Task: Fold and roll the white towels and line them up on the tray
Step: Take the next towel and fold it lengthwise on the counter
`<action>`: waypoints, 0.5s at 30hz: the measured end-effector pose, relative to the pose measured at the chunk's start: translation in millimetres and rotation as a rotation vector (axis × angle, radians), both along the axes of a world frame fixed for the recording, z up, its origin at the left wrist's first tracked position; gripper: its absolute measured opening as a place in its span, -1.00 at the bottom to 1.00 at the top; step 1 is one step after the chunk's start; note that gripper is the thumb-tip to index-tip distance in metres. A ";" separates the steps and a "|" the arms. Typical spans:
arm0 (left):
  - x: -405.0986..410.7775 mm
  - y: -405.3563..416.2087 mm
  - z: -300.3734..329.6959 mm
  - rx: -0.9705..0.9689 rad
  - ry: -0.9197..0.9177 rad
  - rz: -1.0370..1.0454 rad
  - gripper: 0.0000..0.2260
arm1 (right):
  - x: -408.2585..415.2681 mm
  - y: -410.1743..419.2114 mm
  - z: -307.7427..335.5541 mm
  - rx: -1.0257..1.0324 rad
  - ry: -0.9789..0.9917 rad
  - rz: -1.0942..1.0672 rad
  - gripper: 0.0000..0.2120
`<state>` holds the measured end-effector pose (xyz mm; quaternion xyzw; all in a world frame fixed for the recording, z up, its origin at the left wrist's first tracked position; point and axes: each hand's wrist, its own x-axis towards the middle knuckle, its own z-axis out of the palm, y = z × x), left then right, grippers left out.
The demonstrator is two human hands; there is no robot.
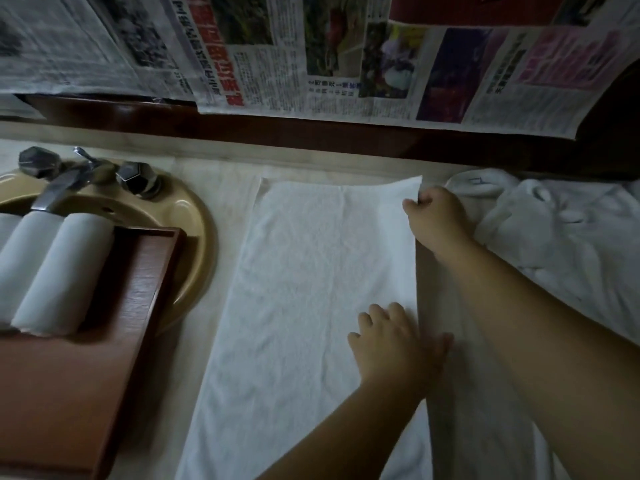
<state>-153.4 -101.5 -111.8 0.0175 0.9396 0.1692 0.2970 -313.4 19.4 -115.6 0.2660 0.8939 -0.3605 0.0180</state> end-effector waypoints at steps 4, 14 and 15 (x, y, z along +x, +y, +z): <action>2.7 -15.0 -9.9 0.218 0.020 0.179 -0.85 | 4.5 -15.4 16.9 -0.057 0.075 0.016 -0.84; -1.7 -155.5 29.8 0.507 0.230 0.676 -0.69 | -18.2 -120.7 42.9 -0.115 0.152 0.128 -0.72; -6.9 -169.9 29.0 0.495 0.243 0.719 -0.70 | -21.6 -136.0 45.2 -0.075 0.136 0.196 -0.71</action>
